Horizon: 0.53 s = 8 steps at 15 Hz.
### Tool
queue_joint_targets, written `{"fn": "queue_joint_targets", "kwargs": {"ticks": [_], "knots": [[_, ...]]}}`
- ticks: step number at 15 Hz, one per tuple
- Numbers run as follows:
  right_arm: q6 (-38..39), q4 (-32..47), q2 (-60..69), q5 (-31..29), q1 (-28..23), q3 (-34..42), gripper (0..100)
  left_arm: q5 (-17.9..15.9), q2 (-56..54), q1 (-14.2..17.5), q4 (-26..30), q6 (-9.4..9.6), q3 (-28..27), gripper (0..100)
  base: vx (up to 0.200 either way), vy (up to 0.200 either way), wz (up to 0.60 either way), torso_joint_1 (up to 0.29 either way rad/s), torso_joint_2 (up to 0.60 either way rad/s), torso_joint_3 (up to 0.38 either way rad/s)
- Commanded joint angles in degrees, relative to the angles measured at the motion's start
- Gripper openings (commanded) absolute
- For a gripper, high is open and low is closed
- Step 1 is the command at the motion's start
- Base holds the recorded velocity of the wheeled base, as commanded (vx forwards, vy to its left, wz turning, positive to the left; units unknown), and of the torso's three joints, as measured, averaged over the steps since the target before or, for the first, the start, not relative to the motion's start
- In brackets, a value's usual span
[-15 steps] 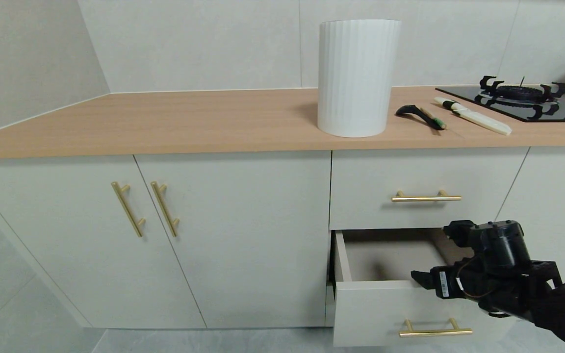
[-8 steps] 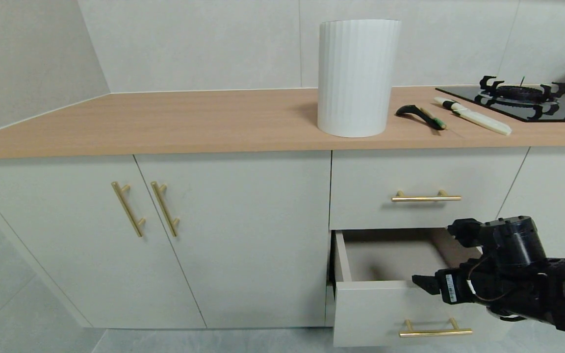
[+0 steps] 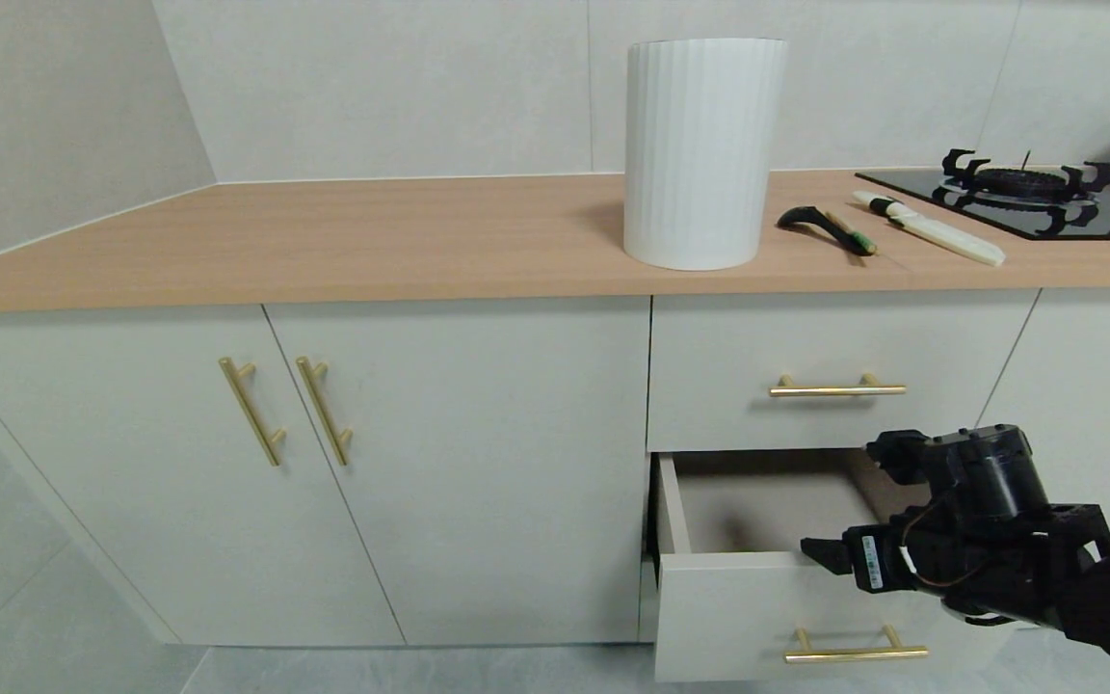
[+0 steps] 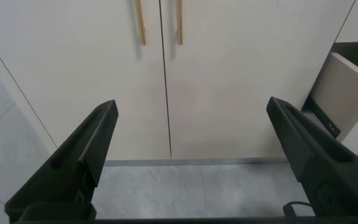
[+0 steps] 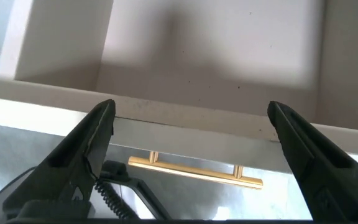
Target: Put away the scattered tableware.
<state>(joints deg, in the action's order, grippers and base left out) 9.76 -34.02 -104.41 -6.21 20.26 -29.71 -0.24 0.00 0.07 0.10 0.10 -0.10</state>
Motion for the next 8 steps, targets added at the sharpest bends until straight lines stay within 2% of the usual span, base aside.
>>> {"fn": "queue_joint_targets", "kwargs": {"ticks": [1,8], "knots": [[0.0,0.0,-1.7,0.0,0.0,0.0,100,0.0,0.0,0.0,0.0,-0.01,0.0,100,0.000,0.000,0.00,0.000,0.00,0.000],[-0.4,1.4,-1.6,0.1,0.1,0.4,100,0.0,0.0,0.0,0.0,-0.01,0.0,100,0.000,0.000,0.00,0.000,0.00,0.000]]}}
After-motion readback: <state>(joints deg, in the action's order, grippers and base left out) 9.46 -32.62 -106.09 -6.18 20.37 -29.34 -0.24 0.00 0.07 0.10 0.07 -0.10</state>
